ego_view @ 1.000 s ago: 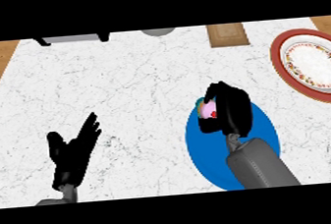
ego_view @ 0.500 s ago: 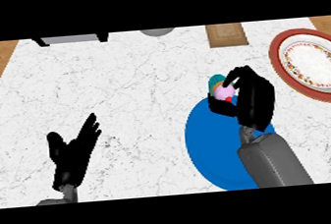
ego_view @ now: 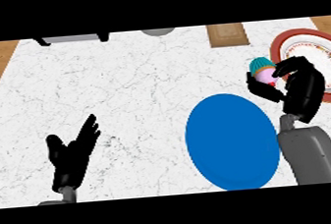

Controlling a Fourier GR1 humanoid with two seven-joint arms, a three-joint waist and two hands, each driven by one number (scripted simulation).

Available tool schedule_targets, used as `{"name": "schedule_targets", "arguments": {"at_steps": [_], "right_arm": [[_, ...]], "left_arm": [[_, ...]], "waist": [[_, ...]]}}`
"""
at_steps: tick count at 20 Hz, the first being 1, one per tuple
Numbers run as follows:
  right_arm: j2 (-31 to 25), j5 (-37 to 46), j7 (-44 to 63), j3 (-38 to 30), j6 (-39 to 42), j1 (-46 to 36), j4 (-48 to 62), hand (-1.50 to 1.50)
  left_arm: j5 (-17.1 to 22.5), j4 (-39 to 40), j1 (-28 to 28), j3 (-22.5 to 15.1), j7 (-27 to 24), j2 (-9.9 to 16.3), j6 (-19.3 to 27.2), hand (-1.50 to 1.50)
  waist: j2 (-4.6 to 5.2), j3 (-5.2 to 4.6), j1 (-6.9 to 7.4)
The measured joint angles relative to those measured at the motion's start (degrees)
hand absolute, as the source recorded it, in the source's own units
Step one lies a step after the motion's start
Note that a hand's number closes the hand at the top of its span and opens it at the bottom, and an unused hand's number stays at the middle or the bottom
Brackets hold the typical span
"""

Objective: Pick the cupcake from the plate and place it in the plate

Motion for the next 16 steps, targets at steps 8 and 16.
{"name": "schedule_targets", "arguments": {"at_steps": [8, 16], "right_arm": [[-9.0, -12.3, -16.8, -12.6, -5.5, -6.4, 18.6, 1.5], [-17.9, -23.2, -35.4, -23.3, -3.7, -15.4, 39.9, 1.5]], "left_arm": [[0.1, -0.1, -1.2, 0.3, 1.4, -0.1, -0.5, 0.0], [-0.3, 0.1, -2.4, -0.1, 1.3, -0.6, -1.0, 0.0]], "waist": [[0.34, 0.08, 0.84], [0.81, 0.21, 1.92]]}}
